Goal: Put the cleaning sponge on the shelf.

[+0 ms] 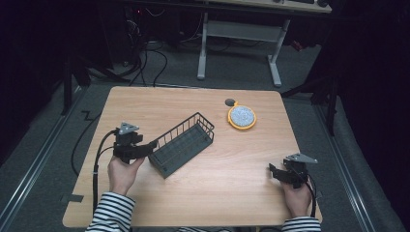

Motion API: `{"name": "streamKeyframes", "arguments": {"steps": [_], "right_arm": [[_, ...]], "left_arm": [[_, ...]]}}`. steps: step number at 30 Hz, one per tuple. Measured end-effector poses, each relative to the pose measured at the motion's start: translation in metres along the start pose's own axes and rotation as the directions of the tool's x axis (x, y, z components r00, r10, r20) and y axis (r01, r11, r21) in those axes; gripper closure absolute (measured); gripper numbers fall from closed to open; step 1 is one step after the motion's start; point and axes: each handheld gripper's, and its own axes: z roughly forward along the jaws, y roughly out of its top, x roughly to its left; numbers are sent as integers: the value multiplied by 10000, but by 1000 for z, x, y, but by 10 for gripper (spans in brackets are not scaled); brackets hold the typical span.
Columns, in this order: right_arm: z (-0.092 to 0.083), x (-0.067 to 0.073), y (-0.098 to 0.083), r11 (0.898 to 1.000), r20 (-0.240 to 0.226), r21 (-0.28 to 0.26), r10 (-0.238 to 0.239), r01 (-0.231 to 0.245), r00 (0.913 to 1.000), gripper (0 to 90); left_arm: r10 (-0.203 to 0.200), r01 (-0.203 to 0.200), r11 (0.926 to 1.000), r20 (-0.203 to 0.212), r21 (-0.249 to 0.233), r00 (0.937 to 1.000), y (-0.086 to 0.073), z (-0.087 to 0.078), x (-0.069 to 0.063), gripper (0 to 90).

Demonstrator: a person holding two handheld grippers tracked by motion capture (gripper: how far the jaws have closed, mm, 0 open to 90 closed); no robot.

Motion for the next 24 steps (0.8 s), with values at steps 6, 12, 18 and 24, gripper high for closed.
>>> {"name": "streamKeyframes", "arguments": {"steps": [6, 12, 18, 24], "right_arm": [[0, 0, 0, 10000, 1, -9, -11, 11, 10000, 335], [0, 0, 0, 10000, 1, -1, 10, -10, 10000, 335], [0, 0, 0, 10000, -6, -3, 18, -18, 10000, 335], [0, 0, 0, 10000, -4, -3, 23, -23, 10000, 336]], "left_arm": [[265, -269, 9991, 137, 318, 9996, -1, 20, 0, 540], [413, -440, 9972, 459, 605, 9981, -1, 31, 0, 676], [881, -926, 9940, 751, 580, 9933, -3, 32, -7, 775], [1365, -1439, 9886, 1412, 439, 9805, -6, 33, -14, 848]]}}
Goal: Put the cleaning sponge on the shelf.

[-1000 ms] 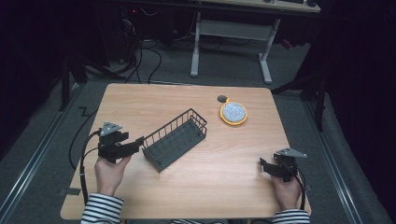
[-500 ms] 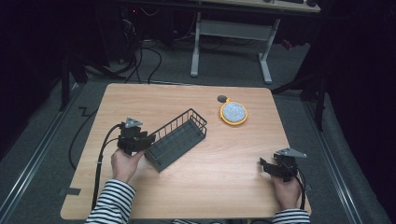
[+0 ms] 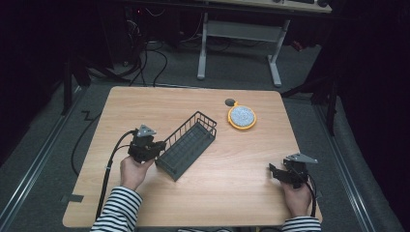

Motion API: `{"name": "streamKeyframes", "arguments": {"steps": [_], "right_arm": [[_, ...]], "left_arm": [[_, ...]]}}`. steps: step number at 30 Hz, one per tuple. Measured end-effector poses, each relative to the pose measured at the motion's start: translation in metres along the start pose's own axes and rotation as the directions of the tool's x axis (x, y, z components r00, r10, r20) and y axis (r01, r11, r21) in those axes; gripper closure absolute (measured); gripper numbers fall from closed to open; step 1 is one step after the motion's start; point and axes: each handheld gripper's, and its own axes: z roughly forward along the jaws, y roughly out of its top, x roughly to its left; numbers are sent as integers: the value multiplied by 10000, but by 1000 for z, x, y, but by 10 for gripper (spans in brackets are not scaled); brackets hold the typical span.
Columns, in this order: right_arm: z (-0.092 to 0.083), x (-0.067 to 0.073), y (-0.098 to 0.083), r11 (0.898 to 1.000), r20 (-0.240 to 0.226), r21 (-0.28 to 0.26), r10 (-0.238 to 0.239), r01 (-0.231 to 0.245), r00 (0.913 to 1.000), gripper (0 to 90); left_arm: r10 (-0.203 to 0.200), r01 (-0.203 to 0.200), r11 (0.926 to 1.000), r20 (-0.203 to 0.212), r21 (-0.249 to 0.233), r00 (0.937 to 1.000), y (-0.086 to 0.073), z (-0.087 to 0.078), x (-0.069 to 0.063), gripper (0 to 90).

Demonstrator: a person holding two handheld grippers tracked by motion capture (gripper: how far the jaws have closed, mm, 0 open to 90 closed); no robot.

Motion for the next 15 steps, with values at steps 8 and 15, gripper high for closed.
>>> {"name": "streamKeyframes", "arguments": {"steps": [8, 15], "right_arm": [[0, 0, 0, 10000, 4, 4, 1, -1, 10000, 336], [0, 0, 0, 10000, 21, 4, -36, 36, 10000, 334]], "left_arm": [[156, -149, 9997, 361, -173, 9992, 0, 5, -7, 857], [320, -303, 9991, 603, -286, 9977, 2, 11, -14, 856]]}}
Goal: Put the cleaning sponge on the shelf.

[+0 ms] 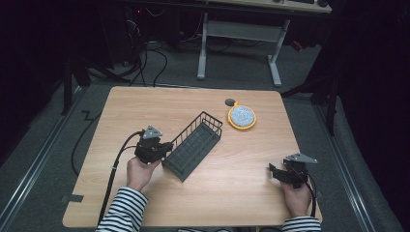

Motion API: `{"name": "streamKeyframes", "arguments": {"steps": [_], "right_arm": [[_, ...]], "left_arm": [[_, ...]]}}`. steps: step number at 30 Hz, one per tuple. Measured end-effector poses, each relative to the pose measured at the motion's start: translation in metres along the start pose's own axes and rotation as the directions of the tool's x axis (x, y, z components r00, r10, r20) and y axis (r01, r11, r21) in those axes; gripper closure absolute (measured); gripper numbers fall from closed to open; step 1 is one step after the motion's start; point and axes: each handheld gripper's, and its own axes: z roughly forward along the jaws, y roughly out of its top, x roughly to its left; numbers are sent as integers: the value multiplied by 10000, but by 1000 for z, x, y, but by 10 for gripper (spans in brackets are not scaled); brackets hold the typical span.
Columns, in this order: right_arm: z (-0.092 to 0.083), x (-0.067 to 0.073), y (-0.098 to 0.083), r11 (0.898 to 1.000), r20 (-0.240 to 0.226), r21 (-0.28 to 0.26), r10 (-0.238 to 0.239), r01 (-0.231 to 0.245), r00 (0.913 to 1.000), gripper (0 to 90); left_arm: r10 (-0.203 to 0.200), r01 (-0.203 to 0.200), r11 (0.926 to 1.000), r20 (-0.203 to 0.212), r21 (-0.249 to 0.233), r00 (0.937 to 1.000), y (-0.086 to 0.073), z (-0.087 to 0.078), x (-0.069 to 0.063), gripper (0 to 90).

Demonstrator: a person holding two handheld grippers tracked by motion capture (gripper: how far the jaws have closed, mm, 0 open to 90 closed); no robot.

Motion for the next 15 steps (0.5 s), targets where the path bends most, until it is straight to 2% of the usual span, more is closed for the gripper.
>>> {"name": "streamKeyframes", "arguments": {"steps": [4, 8, 9, 10, 12, 15], "right_arm": [[0, 0, 0, 10000, -2, 1, 1, -1, 10000, 334], [0, 0, 0, 10000, 2, -9, -26, 26, 10000, 335], [0, 0, 0, 10000, 7, 2, -14, 14, 10000, 335], [0, 0, 0, 10000, 0, 1, -19, 19, 10000, 334], [0, 0, 0, 10000, 1, 1, -24, 24, 10000, 334], [0, 0, 0, 10000, 1, 0, -19, 19, 10000, 334]], "left_arm": [[29, -29, 10000, 21, -6, 10000, 0, 0, -2, 857], [-111, 111, 9999, 58, -39, 9999, 0, 0, -2, 847], [-181, 182, 9997, 55, -191, 9998, 0, -2, 0, 726], [-274, 276, 9992, 60, -304, 9996, 0, -3, 1, 726], [-488, 488, 9967, 3, -648, 9988, -1, -10, 3, 618], [-717, 677, 9919, -347, -1073, 9968, -5, -23, 6, 488]]}}
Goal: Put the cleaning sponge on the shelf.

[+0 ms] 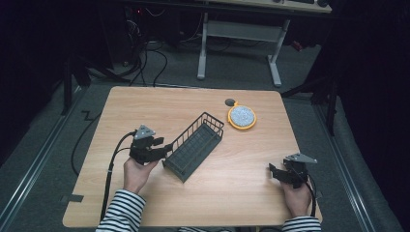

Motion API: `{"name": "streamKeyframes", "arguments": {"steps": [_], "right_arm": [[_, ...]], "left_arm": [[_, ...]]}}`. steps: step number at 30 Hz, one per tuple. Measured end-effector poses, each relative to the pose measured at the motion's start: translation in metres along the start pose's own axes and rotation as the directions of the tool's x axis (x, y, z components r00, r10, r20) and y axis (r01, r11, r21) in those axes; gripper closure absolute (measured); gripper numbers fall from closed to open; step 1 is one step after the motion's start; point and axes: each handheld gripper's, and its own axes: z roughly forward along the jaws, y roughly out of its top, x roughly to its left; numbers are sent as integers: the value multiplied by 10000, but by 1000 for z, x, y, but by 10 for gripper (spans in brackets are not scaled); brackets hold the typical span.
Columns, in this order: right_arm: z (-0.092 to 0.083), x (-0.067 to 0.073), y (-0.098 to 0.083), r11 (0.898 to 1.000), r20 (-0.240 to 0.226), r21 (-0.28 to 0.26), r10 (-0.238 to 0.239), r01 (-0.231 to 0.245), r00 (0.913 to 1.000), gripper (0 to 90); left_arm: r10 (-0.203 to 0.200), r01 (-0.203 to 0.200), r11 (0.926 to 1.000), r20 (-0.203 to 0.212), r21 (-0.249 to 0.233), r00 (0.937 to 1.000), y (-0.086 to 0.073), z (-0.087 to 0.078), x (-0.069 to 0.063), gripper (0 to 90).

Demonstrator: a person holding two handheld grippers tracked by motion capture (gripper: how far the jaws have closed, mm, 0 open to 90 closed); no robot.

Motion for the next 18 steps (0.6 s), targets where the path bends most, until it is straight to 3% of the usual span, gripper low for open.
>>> {"name": "streamKeyframes", "arguments": {"steps": [3, 6, 9, 10, 13, 18], "right_arm": [[0, 0, 0, 10000, 3, 0, -16, 16, 10000, 333], [0, 0, 0, 10000, -1, 4, -13, 13, 10000, 334], [0, 0, 0, 10000, 7, -3, -12, 12, 10000, 333], [0, 0, 0, 10000, 10, 0, -9, 9, 10000, 334], [0, 0, 0, 10000, 36, -6, -32, 32, 10000, 335], [0, 2, 0, 10000, 102, 16, 69, -69, 9999, 330]], "left_arm": [[-231, 223, 9990, -205, -379, 9995, -5, -15, 6, 420], [-619, 577, 9952, -510, -794, 9968, -14, -34, 16, 399], [-988, 917, 9913, -736, -944, 9924, -26, -42, 26, 396], [-1148, 1065, 9895, -832, -980, 9899, -32, -44, 30, 394], [-1142, 1024, 9903, -1311, -935, 9848, -47, -42, 35, 401], [-1471, 1433, 9891, -1847, -338, 9717, -72, -29, 41, 395]]}}
